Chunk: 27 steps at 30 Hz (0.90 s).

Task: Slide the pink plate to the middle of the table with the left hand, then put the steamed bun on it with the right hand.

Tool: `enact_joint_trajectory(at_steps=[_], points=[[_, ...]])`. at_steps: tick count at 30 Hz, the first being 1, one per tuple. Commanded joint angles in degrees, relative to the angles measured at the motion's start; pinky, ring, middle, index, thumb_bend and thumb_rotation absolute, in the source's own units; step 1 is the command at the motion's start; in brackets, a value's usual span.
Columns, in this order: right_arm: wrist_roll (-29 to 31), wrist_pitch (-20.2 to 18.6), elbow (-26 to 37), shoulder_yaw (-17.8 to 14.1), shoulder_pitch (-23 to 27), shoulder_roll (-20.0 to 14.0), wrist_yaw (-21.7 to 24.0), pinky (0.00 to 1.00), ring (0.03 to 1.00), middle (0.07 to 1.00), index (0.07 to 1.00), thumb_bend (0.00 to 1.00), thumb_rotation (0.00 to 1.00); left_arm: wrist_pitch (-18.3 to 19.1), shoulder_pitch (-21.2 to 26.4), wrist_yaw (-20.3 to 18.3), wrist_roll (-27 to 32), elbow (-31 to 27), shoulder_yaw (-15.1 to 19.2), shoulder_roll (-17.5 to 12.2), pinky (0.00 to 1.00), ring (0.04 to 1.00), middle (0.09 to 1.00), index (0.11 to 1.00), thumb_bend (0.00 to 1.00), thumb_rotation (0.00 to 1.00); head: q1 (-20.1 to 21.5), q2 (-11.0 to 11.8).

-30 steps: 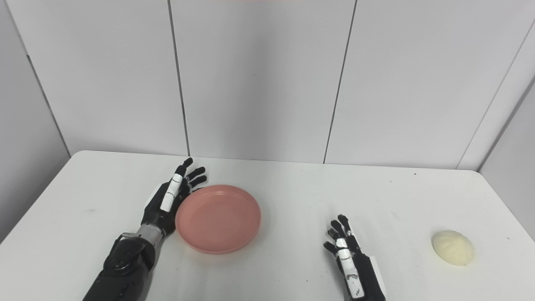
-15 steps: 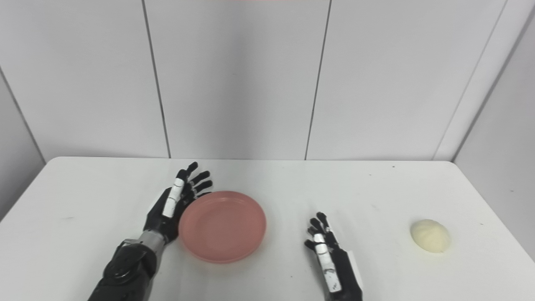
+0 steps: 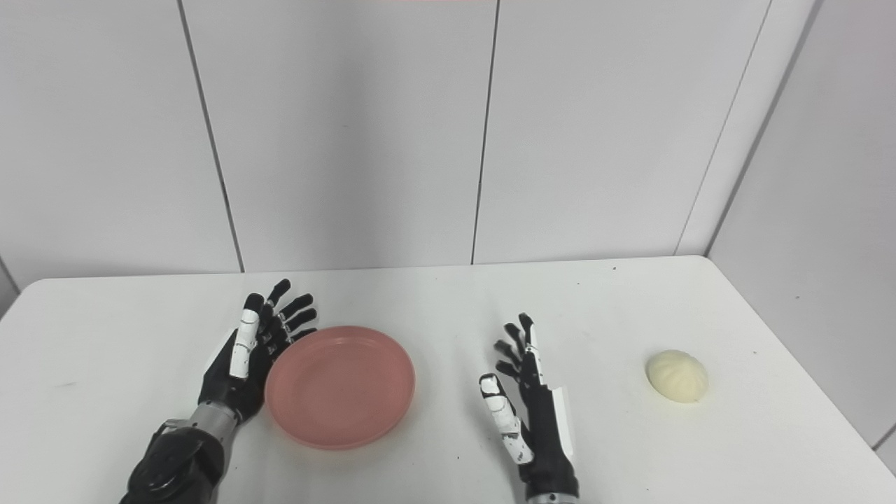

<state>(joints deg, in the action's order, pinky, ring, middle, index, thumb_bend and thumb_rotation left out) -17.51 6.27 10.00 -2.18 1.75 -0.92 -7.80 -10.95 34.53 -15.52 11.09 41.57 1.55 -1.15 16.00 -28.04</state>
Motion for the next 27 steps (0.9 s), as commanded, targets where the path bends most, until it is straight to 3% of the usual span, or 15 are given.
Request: enact_joint_trajectory(at_steps=[1,5,8,15,16,24,27], points=[[-0.9,-3.3,6.7,-1.0,2.1,-1.7,1.2,0.79,0.878,0.94,0.995,0.95,0.99,1.1,-0.5,-0.4,0.7,2.0,0.4,-0.1,0.82,0.884,0.888,1.0,0.8,0.97,0.3,0.1],[-4.2,-7.8,15.4,-2.5,4.1,-3.5,1.6,0.78,0.865,0.933,0.996,0.95,0.98,1.4,-0.4,-1.1,0.9,1.9,0.8,0.0,0.82,0.886,0.889,1.0,0.79,0.97,0.5,0.1],[-9.1,-13.3,20.7,-4.4,6.7,-7.4,3.7,0.79,0.876,0.943,0.989,0.95,0.98,1.0,-0.3,-1.4,0.7,2.2,0.6,0.0,0.82,0.89,0.889,1.0,0.79,0.98,0.4,0.2],[-17.4,-21.0,22.5,-7.3,12.1,-19.1,11.4,0.7,0.854,0.931,0.936,0.97,0.91,0.8,-0.2,-1.3,0.6,2.5,0.7,0.3,0.82,0.88,0.887,1.0,0.8,0.96,-0.1,-0.1],[-18.5,-21.2,22.1,-7.3,12.5,-20.8,12.1,0.73,0.864,0.92,0.919,0.95,0.84,0.7,-0.2,-1.1,0.4,2.5,0.6,0.2,0.81,0.878,0.887,1.0,0.81,0.96,-0.1,-0.1],[-29.7,-30.9,21.2,-6.3,16.2,-32.8,26.5,0.71,0.896,0.909,0.879,1.0,0.68,0.6,0.2,-1.5,0.2,3.0,0.5,0.0,0.83,0.887,0.889,1.0,0.82,0.96,0.3,0.0],[-34.2,-33.0,20.9,-8.4,18.3,-34.2,36.9,0.74,0.943,0.931,0.875,1.0,0.63,0.5,0.3,-1.5,0.0,3.2,0.1,0.2,0.81,0.874,0.888,1.0,0.8,0.97,0.3,-0.1]])
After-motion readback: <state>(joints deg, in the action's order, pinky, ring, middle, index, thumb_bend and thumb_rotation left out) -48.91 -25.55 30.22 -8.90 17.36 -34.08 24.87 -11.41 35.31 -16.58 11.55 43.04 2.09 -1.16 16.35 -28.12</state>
